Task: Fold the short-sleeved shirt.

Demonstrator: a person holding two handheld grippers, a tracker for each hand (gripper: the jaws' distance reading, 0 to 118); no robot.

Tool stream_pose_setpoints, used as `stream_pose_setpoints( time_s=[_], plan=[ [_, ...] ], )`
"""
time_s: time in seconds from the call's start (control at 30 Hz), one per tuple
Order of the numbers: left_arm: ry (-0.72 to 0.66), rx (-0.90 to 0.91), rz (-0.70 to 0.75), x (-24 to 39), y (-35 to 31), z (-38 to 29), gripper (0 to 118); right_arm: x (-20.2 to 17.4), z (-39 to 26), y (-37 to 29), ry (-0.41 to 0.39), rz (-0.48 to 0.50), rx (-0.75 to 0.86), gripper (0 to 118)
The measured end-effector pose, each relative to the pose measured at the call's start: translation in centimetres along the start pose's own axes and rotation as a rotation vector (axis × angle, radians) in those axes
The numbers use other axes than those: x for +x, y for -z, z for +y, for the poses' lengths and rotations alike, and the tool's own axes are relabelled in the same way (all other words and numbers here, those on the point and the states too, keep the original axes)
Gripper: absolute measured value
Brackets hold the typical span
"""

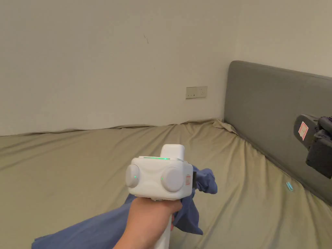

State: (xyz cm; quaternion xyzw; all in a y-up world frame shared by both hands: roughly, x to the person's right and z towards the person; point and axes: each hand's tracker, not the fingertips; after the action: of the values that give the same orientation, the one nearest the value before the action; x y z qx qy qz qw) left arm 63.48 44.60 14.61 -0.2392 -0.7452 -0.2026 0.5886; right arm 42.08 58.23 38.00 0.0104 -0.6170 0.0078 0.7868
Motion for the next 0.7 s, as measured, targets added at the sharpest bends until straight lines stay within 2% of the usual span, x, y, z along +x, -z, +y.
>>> stream_pose_setpoints(
  time_s=[0.13,0.23,0.27,0.3,0.33,0.37,0.53,0.63,0.7],
  plan=[
    [0.056,-0.152,-0.062,6.3,5.5,-4.2,2,1.2,-0.4,-1.0,-0.026,-0.028,-0.012,2],
    [-0.047,-0.265,-0.144,7.9,8.7,-7.4,3,1.7,-0.7,-1.9,-0.003,-0.004,-0.017,2],
    [-0.045,-0.271,-0.133,8.0,9.5,-8.4,8,1.7,-0.8,-2.1,0.002,0.02,-0.017,2],
    [-0.05,-0.273,-0.12,8.1,10.1,-9.2,26,1.7,-0.8,-2.2,0.0,0.028,-0.018,2],
    [-0.068,-0.267,-0.101,7.9,10.4,-9.8,93,1.5,-0.9,-2.2,-0.003,0.029,-0.018,2],
    [-0.078,-0.264,-0.089,7.8,10.6,-10.0,118,1.3,-0.9,-2.2,-0.007,0.031,-0.017,2],
    [-0.159,-0.113,-0.213,4.5,5.4,-6.4,118,0.7,-1.2,-1.0,0.011,0.08,-0.01,2],
    [-0.117,0.06,-0.227,0.0,-1.2,-3.7,118,-0.1,-1.4,-0.1,0.042,0.123,-0.01,2],
    [-0.034,0.154,-0.208,-3.4,-7.1,-3.2,118,-0.6,-1.7,0.3,0.055,0.156,-0.008,2]
  ],
)
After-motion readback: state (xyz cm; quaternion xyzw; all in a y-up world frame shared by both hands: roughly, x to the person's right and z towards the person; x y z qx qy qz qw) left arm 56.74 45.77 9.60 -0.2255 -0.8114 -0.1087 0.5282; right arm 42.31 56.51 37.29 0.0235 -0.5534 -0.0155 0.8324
